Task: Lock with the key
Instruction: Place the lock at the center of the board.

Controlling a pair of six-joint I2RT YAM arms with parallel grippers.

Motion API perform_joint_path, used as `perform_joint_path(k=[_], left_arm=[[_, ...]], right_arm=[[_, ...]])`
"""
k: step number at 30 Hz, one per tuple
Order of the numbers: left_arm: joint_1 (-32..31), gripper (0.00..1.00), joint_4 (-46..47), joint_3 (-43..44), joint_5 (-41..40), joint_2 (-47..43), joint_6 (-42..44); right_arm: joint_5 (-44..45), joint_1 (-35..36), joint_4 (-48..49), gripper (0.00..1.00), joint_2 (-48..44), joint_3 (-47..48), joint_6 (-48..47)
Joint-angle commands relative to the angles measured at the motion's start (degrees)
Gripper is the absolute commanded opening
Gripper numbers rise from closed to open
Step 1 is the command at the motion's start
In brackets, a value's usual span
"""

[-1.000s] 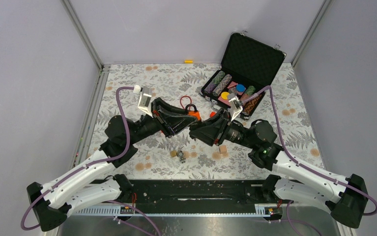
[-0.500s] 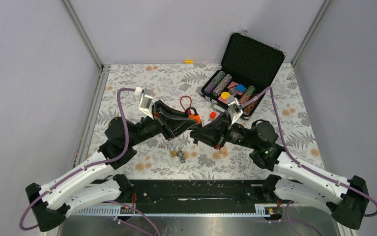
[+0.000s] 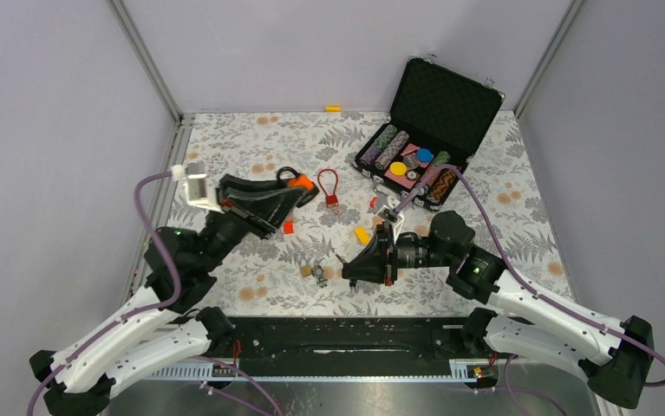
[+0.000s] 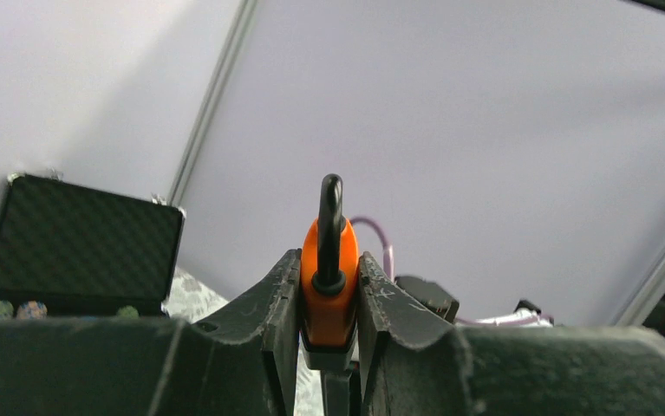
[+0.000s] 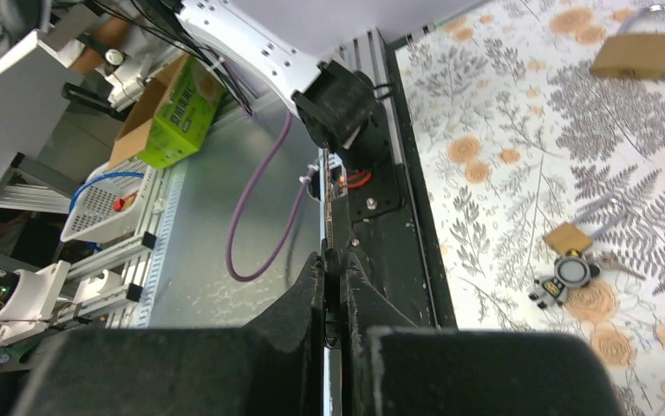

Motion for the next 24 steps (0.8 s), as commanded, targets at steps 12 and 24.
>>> perform_joint_path(k=[12,24], left_arm=[[0.04,0.0,-14.92,3.18,-3.61,18.97,-4.28],[-0.87,0.0,-7.24,12.34,14.39,57.25,-14.77]], right_arm=[[48.49,-10.63,-22.93,0.0,-1.59,2.23,8.97],[53.31,-19.02,-26.73,0.07,3.31,-5.31,19.8]])
